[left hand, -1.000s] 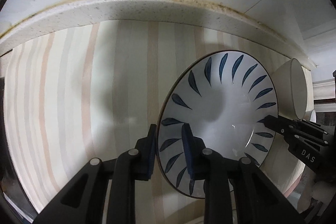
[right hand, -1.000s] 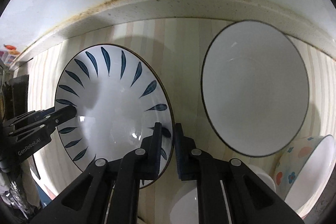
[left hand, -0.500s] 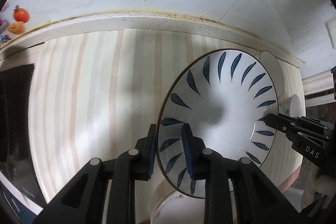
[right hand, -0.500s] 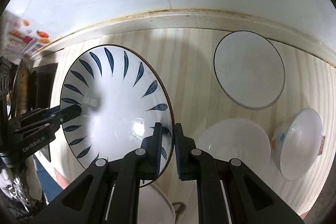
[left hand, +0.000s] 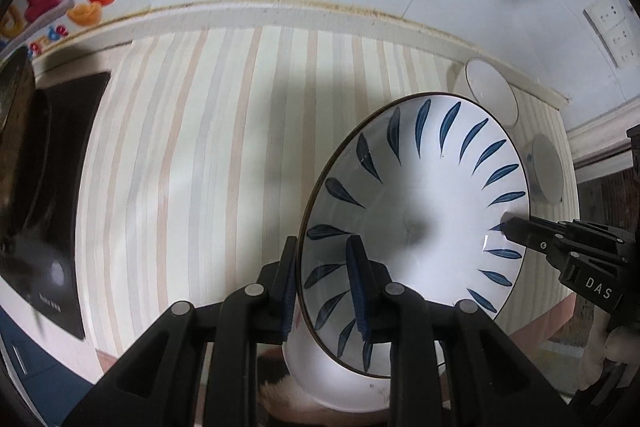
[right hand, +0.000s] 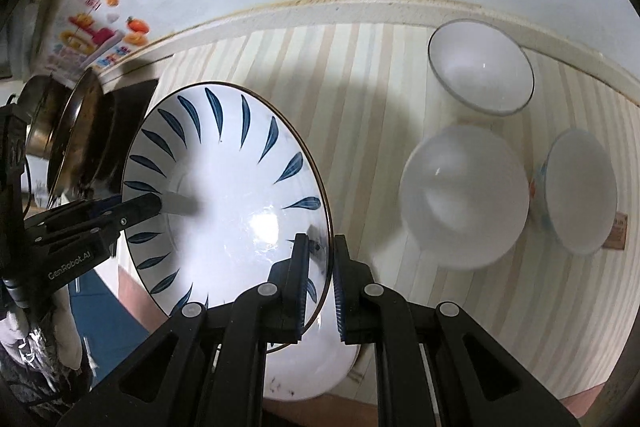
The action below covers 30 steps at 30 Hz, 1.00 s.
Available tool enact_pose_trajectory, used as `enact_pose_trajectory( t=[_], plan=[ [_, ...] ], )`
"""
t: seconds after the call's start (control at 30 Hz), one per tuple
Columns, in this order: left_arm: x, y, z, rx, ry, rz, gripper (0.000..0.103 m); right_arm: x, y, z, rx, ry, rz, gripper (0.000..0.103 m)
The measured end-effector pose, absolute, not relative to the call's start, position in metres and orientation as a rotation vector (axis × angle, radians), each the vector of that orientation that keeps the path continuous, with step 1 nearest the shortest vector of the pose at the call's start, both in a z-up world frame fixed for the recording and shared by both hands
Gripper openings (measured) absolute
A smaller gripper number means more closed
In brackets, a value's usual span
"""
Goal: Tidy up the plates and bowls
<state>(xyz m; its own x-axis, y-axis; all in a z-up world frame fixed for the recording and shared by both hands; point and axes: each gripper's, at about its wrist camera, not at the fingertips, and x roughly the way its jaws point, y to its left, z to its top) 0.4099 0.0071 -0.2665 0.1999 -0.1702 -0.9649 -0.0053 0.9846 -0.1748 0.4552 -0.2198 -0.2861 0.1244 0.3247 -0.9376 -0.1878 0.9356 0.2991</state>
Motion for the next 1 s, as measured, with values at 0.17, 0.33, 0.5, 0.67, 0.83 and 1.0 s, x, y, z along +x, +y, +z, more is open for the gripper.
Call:
enact_pose_trajectory(
  t=[0.17,0.33,0.5,0.67,0.83,1.0],
  plan=[
    [0.381,0.007,-0.281,-0.168,1.401,-0.106,0.021,0.423,-0.216,-0.301,0.111,1.427,0.395,0.013],
    [0.362,0.002,-0.304,-0.170,1.454,-0.100,0.021,0.398,-0.219,-0.329,0.102,1.475,0.398,0.013],
    [0.355,-0.006,-0.321,-0.139,1.495,-0.098,0.021,0.379,-0.221,-0.358,0.091,1.531,0.405,0.013],
    [0.353,-0.013,-0.333,-0.123,1.518,-0.098,0.021,0.367,-0.226,-0.376,0.087,1.561,0.399,0.013],
    [0.353,-0.014,-0.342,-0.114,1.526,-0.088,0.022,0.367,-0.231,-0.382,0.106,1.575,0.402,0.013],
    [0.356,-0.018,-0.351,-0.115,1.533,-0.079,0.022,0.370,-0.222,-0.389,0.116,1.586,0.402,0.013]
  ],
)
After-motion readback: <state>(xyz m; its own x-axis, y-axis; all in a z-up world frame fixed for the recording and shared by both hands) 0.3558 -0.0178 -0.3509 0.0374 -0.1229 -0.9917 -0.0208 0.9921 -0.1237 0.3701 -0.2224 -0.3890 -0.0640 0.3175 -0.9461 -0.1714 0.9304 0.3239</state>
